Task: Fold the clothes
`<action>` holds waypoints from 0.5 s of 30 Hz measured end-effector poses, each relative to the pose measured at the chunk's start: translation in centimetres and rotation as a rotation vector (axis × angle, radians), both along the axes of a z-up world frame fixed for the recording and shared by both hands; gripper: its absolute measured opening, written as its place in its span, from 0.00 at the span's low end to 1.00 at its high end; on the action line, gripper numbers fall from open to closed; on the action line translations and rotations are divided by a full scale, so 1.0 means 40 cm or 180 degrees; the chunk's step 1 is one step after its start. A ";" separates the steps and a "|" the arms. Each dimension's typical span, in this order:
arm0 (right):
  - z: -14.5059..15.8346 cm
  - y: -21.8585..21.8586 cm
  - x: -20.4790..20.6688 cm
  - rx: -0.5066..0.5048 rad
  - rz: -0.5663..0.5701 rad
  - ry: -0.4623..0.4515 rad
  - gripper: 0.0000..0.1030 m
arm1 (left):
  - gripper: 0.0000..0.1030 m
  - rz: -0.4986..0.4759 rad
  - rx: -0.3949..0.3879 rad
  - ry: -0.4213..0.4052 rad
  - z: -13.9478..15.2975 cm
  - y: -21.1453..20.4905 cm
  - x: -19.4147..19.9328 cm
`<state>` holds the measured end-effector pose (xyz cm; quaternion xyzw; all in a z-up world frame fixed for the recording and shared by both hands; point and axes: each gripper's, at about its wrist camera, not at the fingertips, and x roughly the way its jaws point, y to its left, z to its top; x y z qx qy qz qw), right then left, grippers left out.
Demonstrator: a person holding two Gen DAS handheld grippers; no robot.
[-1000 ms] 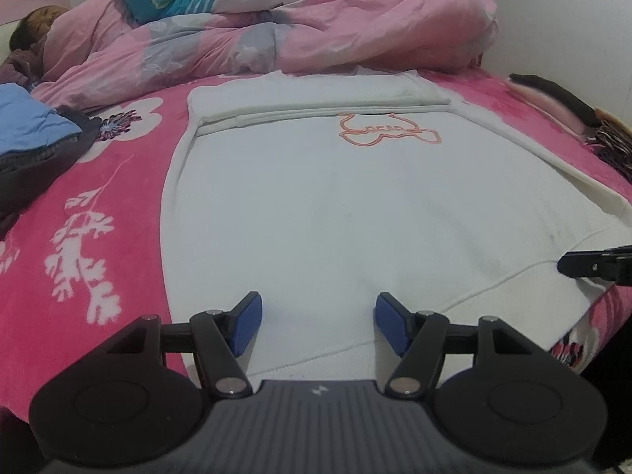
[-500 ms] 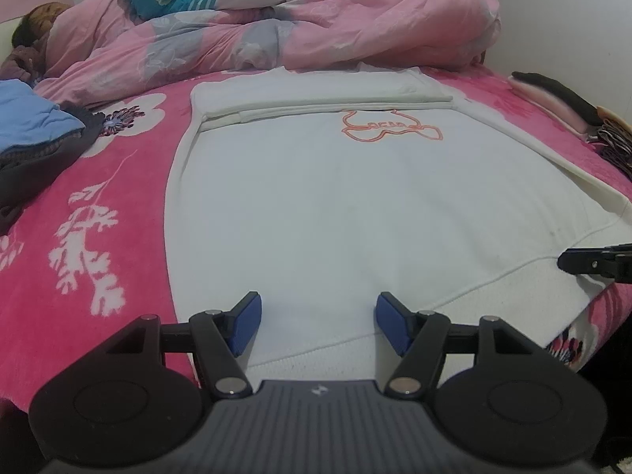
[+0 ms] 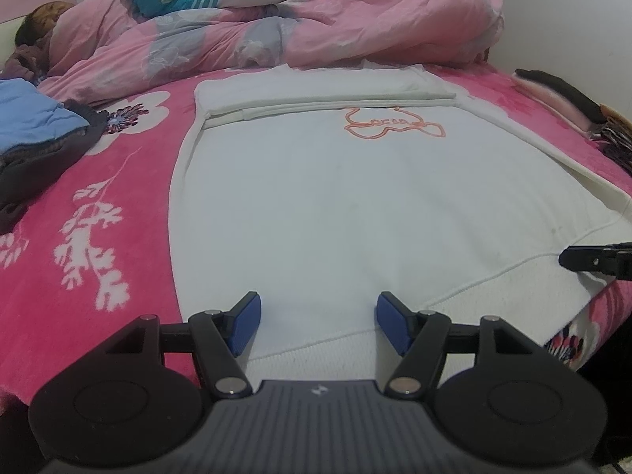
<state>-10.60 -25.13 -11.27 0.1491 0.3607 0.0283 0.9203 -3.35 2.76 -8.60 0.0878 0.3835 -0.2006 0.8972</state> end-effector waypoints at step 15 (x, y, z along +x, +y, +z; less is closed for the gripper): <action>0.002 -0.002 -0.002 0.0015 -0.0002 0.0001 0.09 | 0.65 0.0003 0.0044 0.0037 0.003 0.005 -0.011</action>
